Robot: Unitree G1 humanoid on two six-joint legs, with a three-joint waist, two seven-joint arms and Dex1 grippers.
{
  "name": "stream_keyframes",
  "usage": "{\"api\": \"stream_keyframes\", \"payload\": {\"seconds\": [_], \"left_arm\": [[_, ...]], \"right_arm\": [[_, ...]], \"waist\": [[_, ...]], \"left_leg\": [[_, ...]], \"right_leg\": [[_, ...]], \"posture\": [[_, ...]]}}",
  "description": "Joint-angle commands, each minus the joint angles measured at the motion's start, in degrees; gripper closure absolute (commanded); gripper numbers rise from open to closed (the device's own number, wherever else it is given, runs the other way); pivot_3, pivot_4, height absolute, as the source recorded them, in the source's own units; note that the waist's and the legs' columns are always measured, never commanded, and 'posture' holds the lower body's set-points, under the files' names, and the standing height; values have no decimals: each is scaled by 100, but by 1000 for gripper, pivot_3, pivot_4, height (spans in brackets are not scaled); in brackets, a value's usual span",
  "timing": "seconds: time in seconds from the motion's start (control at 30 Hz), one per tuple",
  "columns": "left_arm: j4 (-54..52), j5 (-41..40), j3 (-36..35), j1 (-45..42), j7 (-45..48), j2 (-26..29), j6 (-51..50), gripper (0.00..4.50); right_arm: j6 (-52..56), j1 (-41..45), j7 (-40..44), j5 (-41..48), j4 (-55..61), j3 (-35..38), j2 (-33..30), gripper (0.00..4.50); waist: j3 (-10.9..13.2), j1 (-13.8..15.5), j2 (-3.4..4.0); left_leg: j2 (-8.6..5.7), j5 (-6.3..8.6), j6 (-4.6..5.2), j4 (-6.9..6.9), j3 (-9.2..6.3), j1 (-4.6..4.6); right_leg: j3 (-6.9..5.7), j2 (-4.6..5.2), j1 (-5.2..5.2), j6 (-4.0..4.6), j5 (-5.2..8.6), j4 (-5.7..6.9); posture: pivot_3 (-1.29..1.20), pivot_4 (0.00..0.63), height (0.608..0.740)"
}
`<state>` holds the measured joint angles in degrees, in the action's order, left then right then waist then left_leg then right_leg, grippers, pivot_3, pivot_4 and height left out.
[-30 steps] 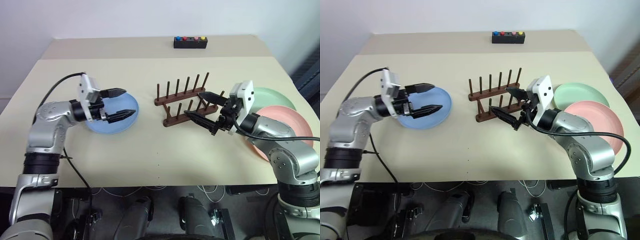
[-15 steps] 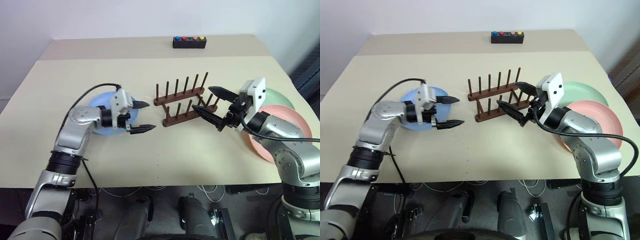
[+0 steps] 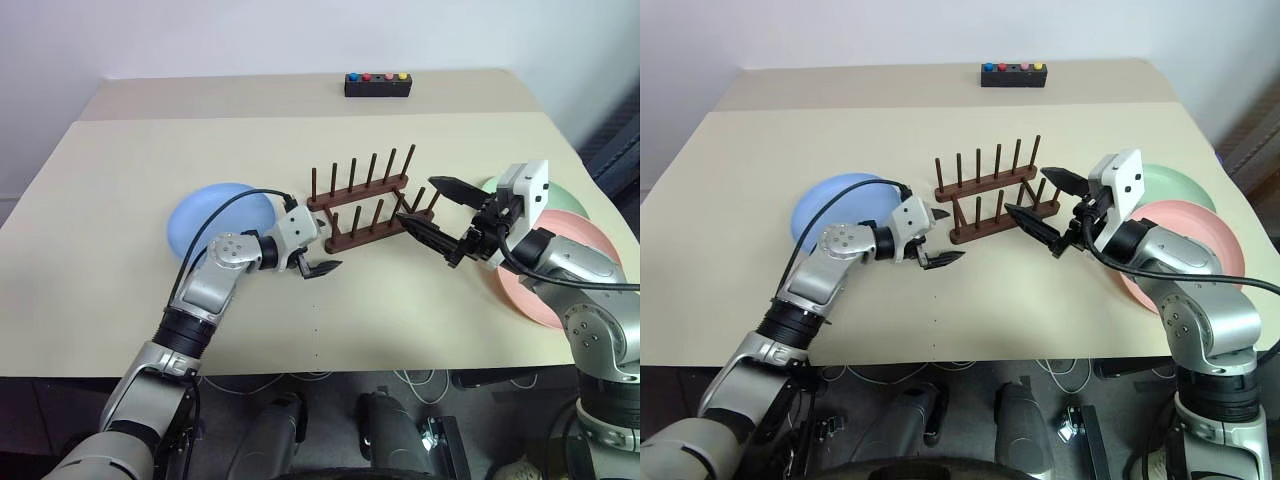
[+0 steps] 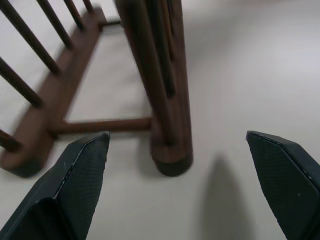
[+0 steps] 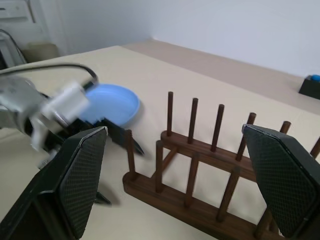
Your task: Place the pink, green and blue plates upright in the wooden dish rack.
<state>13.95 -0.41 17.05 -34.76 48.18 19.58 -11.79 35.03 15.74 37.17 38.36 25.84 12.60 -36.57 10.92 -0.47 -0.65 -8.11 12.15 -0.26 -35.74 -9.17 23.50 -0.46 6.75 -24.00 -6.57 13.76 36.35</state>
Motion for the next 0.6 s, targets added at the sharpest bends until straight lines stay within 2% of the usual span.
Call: {"api": "stream_keyframes", "payload": {"seconds": [0.03, 0.17, 0.2, 0.23, 0.27, 0.37, 0.43, 0.6], "left_arm": [[135, 235, 94, -282, -253, -172, -195, 0], [438, 294, 189, -431, -340, -492, -603, 0], [447, 259, 195, -439, -292, -547, -657, 554], [415, 171, 156, -441, -251, -602, -780, 820], [369, 109, 118, -441, -235, -643, -872, 1289], [258, 61, 90, -424, -185, -658, -1031, 2962], [222, 51, 78, -425, -184, -633, -1084, 3773], [232, -9, -49, -509, -275, -613, -1152, 3744]], "right_arm": [[8, -29, -91, 123, 294, 254, -84, 61], [-1, -50, -162, 98, 327, 271, -85, 61], [5, -58, -175, 105, 348, 277, -82, 0], [9, -62, -186, 104, 362, 279, -84, 0], [12, -62, -195, 103, 367, 284, -89, 0], [-5, -37, -208, 75, 330, 295, -102, 0], [-11, -12, -213, 70, 311, 290, -107, 0], [-46, 17, -205, 42, 246, 257, -102, 0]], "waist": [[0, 8, 0], [0, 32, 0], [0, 32, 0], [0, 33, 0], [0, 35, 0], [0, 48, 0], [0, 51, 0], [0, 59, 0]], "left_leg": [[0, 0, 0, -3, 0, 0], [-2, 3, 4, -12, 0, 0], [-2, 4, 7, -14, 1, 0], [-2, 5, 8, -15, 2, 0], [-3, 5, 9, -15, 3, 0], [-2, 5, 9, -18, 3, 0], [-2, 5, 9, -19, 4, 0], [-2, 6, 9, -19, 5, 0]], "right_leg": [[0, -1, 1, -1, -1, 0], [-1, -6, 7, -6, -3, 0], [-2, -7, 9, -7, -3, 0], [-2, -6, 9, -7, -3, 0], [-2, -6, 9, -8, -3, -1], [-2, -6, 10, -9, -4, 0], [-2, -6, 10, -9, -4, 0], [-2, -6, 10, -9, -4, 0]], "posture": [[0, 150, 740], [0, 150, 740], [0, 150, 740], [0, 150, 740], [0, 150, 740], [0, 150, 740], [0, 150, 740], [0, 150, 740]]}}
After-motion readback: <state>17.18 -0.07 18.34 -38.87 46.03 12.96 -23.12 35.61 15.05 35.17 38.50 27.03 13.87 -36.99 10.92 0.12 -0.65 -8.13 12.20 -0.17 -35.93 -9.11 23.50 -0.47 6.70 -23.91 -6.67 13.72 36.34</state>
